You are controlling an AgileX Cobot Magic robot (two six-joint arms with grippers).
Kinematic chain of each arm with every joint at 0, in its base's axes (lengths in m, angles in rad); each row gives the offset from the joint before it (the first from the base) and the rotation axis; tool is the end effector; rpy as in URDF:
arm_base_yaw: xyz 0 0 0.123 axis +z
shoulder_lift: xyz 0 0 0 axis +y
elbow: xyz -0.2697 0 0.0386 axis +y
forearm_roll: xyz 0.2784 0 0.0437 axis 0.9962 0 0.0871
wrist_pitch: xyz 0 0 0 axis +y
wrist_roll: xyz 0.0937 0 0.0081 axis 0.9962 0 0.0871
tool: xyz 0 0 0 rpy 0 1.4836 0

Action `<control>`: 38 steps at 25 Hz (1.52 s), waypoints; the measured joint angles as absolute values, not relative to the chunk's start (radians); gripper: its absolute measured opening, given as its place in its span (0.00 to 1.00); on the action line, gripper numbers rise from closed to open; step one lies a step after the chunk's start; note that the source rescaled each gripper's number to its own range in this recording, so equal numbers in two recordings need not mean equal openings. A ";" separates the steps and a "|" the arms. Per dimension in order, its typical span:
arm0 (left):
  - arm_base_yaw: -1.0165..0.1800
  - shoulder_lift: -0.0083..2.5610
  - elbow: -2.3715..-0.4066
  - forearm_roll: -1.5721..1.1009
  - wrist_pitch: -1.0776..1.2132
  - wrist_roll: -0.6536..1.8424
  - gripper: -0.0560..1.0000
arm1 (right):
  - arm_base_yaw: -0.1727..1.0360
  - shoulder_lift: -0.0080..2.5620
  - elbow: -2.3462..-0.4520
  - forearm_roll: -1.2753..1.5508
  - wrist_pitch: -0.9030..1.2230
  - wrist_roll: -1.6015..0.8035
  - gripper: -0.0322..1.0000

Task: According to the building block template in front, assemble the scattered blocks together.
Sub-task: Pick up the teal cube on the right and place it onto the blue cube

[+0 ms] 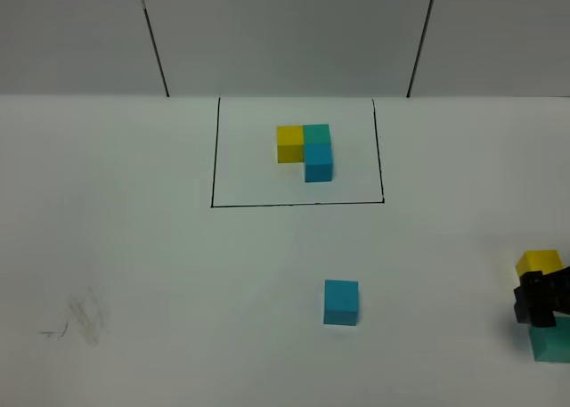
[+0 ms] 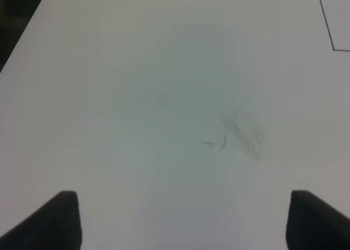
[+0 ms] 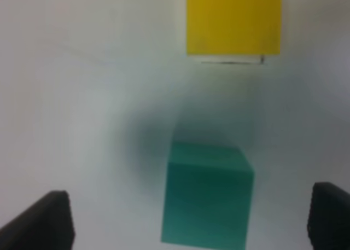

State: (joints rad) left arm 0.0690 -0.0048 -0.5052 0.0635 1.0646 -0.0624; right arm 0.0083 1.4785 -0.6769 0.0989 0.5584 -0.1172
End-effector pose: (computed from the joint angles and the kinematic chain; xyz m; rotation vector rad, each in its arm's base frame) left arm 0.0351 0.0077 0.2920 -0.1372 2.0329 0.0800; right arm 0.2663 0.0071 0.1357 -0.0702 2.8392 0.0690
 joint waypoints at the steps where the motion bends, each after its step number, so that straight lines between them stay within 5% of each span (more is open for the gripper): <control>1: 0.069 -0.005 -0.505 0.063 1.065 -0.062 0.82 | 0.010 1.489 -0.677 0.109 0.553 -0.117 0.79; 23: 0.069 -0.005 -0.505 0.063 1.065 -0.062 0.81 | -0.025 1.639 -0.637 0.144 0.480 -0.093 0.73; 26: 0.069 -0.005 -0.505 0.063 1.065 -0.062 0.81 | -0.025 1.646 -0.636 0.144 0.469 -0.098 0.60; 31: 0.069 -0.005 -0.505 0.063 1.065 -0.062 0.81 | -0.025 1.647 -0.636 0.144 0.457 -0.120 0.03; 38: 0.069 -0.005 -0.505 0.063 1.065 -0.059 0.81 | -0.025 1.635 -0.635 0.175 0.470 -0.133 0.03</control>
State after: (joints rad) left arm 0.0690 -0.0048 -0.5052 0.0635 1.0652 -0.0594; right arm -0.0246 1.6347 -0.6353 0.1752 0.4698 -0.1329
